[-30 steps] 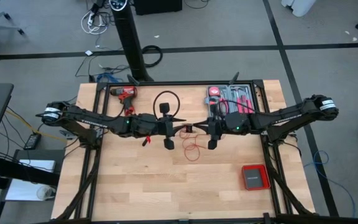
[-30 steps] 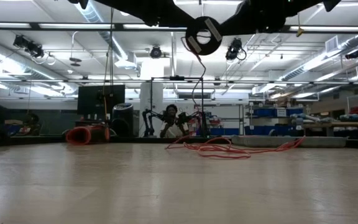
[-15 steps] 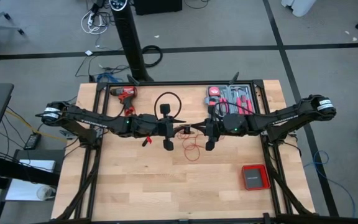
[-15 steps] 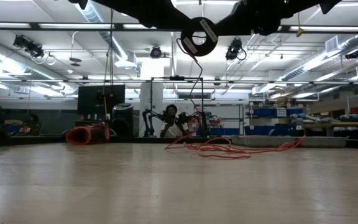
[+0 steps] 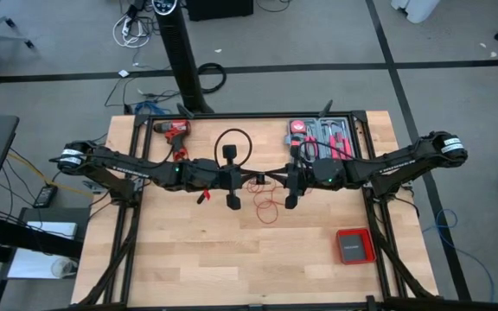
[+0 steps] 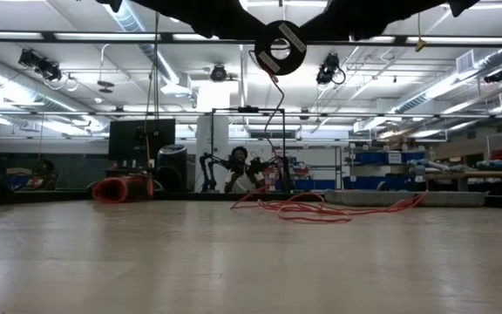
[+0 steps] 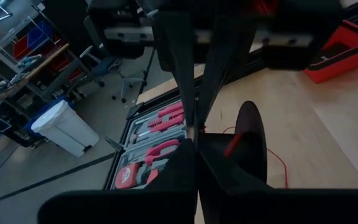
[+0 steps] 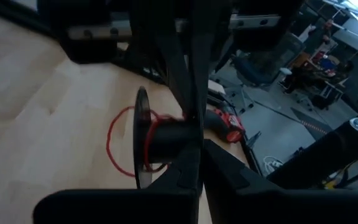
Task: Coil cords
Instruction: Coil the red wire on the black spool
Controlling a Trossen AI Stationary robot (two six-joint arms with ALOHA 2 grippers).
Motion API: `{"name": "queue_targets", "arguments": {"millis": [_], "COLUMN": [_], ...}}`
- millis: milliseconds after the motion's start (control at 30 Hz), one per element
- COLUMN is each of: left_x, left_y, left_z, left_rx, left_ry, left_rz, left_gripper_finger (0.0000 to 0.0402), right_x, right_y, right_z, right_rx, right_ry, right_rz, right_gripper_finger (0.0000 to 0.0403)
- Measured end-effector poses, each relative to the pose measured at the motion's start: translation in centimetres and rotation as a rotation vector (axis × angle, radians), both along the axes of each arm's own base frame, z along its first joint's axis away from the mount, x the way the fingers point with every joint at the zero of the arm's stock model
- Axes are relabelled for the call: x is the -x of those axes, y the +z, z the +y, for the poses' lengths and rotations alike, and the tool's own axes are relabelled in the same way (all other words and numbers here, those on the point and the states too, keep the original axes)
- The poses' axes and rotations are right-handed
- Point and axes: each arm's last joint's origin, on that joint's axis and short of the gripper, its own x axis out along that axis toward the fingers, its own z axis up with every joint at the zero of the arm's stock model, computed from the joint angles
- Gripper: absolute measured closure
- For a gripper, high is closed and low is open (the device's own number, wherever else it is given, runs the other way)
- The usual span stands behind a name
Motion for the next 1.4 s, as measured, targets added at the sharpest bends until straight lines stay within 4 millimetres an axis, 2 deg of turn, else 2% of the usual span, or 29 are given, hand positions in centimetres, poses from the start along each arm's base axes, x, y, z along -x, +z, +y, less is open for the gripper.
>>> {"name": "queue_targets", "arguments": {"millis": [200,333,467,567,833,933,1233,1400], "left_x": [0.0,0.0,0.0,0.0,-0.1,-0.1,-0.1,-0.1], "left_y": [-0.1,-0.1,0.0,0.5,1.9,2.1,2.2,2.2], "left_z": [0.0,0.1,0.1,0.1,0.2,0.2,0.2,0.2], "left_rx": [0.009,0.005,0.003,0.005,0.024,0.025,0.028,0.025], "left_ry": [0.009,0.019,0.031,0.038,0.062,0.061,0.072,0.084], "left_rz": [0.002,0.004,-0.005,-0.045,-0.197,-0.213,-0.230,-0.228], "left_gripper_finger": [0.0400,0.0400,0.0401,0.0401,0.0401,0.0401,0.0401,0.0401], "right_x": [0.5,2.3,4.1,4.3,2.8,2.3,0.4,0.0], "right_y": [0.9,2.5,2.8,1.7,-3.3,-3.6,-5.4,-5.7], "right_z": [0.4,0.6,-0.2,-1.1,-3.2,-3.3,-2.9,-2.6], "right_rx": [-0.017,-0.006,-0.063,-0.143,-0.300,-0.370,-0.424,-0.484], "right_ry": [0.013,-0.039,-0.121,-0.106,-0.065,0.017,0.065,0.143], "right_rz": [-0.051,-0.082,-0.028,-0.007,-0.072,-0.149,-0.181,-0.205], "right_gripper_finger": [0.0344,0.0325,0.0321,0.0323,0.0324,0.0325,0.0325,0.0325]}}
